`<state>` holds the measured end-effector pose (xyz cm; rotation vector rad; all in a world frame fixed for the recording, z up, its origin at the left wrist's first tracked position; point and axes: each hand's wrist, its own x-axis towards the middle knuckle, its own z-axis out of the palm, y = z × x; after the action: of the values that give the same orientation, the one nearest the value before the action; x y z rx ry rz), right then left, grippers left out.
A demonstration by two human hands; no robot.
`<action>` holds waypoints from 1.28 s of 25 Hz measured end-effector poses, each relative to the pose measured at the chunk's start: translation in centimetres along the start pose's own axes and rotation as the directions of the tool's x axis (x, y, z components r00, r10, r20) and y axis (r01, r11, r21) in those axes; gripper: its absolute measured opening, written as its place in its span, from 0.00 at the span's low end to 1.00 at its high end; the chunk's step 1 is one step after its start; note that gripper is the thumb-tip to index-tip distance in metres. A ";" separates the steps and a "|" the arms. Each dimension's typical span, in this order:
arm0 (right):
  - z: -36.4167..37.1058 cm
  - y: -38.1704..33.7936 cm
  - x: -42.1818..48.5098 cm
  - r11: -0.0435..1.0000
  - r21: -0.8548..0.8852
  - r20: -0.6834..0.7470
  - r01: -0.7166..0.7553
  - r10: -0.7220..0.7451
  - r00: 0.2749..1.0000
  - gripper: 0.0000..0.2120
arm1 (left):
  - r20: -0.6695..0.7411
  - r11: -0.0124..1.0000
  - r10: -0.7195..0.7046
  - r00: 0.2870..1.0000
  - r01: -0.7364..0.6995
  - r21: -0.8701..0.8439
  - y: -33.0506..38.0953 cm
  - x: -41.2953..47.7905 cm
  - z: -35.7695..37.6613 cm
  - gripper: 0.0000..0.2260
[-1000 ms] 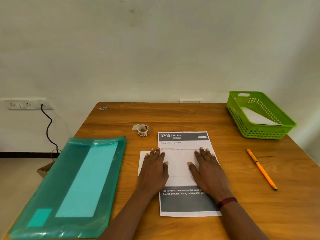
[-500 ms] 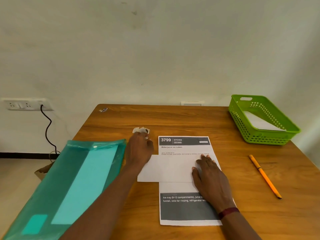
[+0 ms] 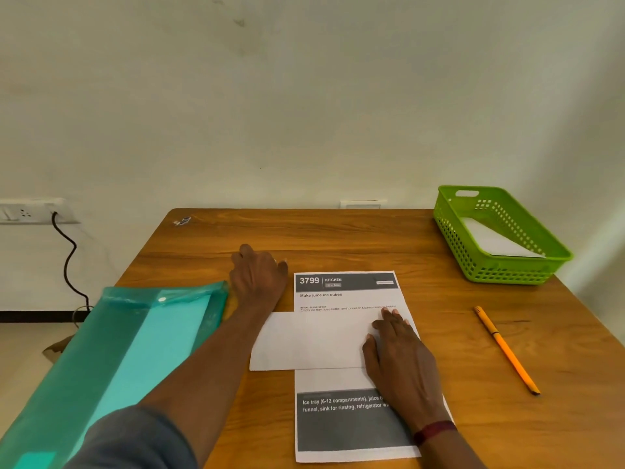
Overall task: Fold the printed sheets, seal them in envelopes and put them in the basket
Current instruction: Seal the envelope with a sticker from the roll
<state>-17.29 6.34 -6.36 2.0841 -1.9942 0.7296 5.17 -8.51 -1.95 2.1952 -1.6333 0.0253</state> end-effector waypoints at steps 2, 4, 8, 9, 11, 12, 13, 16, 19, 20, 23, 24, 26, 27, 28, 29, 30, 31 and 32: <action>0.1 0.0 -0.1 1.000 0.011 -0.019 0.012 -0.012 1.000 0.16 | -0.022 1.000 -0.001 1.000 0.000 -0.022 -0.3 0.2 0.2 0.17; 0.0 0.0 -0.2 0.999 0.018 -0.037 0.028 -0.027 0.999 0.19 | -0.028 0.998 0.019 0.999 -0.021 -0.067 -0.9 0.4 0.1 0.15; 0.2 0.1 -0.1 0.999 0.021 -0.036 0.025 -0.024 0.999 0.15 | -0.044 0.968 0.038 0.998 -0.048 -0.247 -1.4 0.0 -1.0 0.13; 0.2 0.0 -0.1 0.999 0.018 -0.038 0.033 -0.032 0.999 0.15 | -0.053 0.951 0.043 0.998 -0.057 -0.305 -1.3 -0.4 -1.4 0.12; -0.2 -0.1 -0.1 0.998 0.023 -0.058 0.056 -0.054 0.997 0.17 | -0.056 0.917 0.058 0.997 -0.076 -0.393 -1.1 -1.6 -2.5 0.11; -0.5 -0.1 -0.1 0.997 0.038 -0.077 0.068 -0.065 0.995 0.18 | -0.034 0.887 0.068 0.997 -0.076 -0.456 -1.0 -2.4 -3.2 0.10; -0.9 -0.2 -0.1 0.995 0.062 -0.101 0.082 -0.076 0.992 0.18 | 0.000 0.840 0.080 0.997 -0.068 -0.538 -0.9 -3.4 -3.9 0.08; -1.5 -0.8 0.1 0.974 0.145 -0.174 0.175 -0.149 0.973 0.16 | 0.188 0.565 0.082 0.979 0.110 -0.818 -1.0 -7.2 -5.5 0.05; -1.2 -2.2 0.8 0.931 0.292 -0.174 0.221 -0.175 0.969 0.16 | 0.271 0.481 0.100 0.957 0.192 -0.856 -1.0 -10.3 -4.7 0.05; -0.9 -2.6 1.0 0.910 0.357 -0.161 0.209 -0.160 0.974 0.16 | 0.274 0.502 0.115 0.955 0.182 -0.846 -0.9 -11.1 -4.2 0.05; -0.3 -3.0 1.0 0.844 0.509 -0.109 0.165 -0.127 0.986 0.17 | 0.271 0.494 0.194 0.943 0.144 -0.857 -0.8 -12.8 -2.6 0.08; -0.2 -2.9 1.0 0.825 0.544 -0.101 0.152 -0.115 0.988 0.18 | 0.258 0.477 0.227 0.939 0.124 -0.870 -1.0 -13.1 -2.1 0.07; -0.3 -2.7 1.1 0.783 0.615 -0.089 0.097 -0.053 0.995 0.17 | 0.231 0.458 0.261 0.937 0.091 -0.884 -1.4 -13.2 -1.5 0.07; -0.4 -2.6 1.2 0.758 0.649 -0.078 0.064 -0.018 0.997 0.15 | 0.219 0.456 0.266 0.939 0.078 -0.887 -1.6 -13.2 -1.3 0.08; -0.4 -2.6 1.3 0.739 0.673 -0.069 0.041 0.007 0.998 0.14 | 0.205 0.467 0.274 0.940 0.056 -0.883 -1.7 -13.2 -1.2 0.09; -0.4 -2.6 1.3 0.729 0.683 -0.068 0.032 0.020 0.997 0.13 | 0.184 0.497 0.289 0.939 0.017 -0.868 -1.8 -13.3 -1.2 0.10; -0.3 -2.5 1.4 0.727 0.686 -0.071 0.030 0.026 0.997 0.13 | 0.158 0.533 0.312 0.937 -0.035 -0.845 -1.7 -13.4 -1.2 0.11; -0.2 -2.4 1.4 0.724 0.690 -0.072 0.026 0.033 0.997 0.14 | 0.136 0.565 0.335 0.932 -0.083 -0.821 -1.6 -13.5 -1.2 0.12; -0.1 -2.3 1.4 0.721 0.693 -0.068 0.014 0.045 0.997 0.14 | 0.122 0.586 0.354 0.927 -0.118 -0.802 -1.5 -13.6 -1.1 0.13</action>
<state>-15.06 5.35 -5.12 2.3226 -1.8591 1.7681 2.49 4.68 -4.77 1.3092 -1.6186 -0.8098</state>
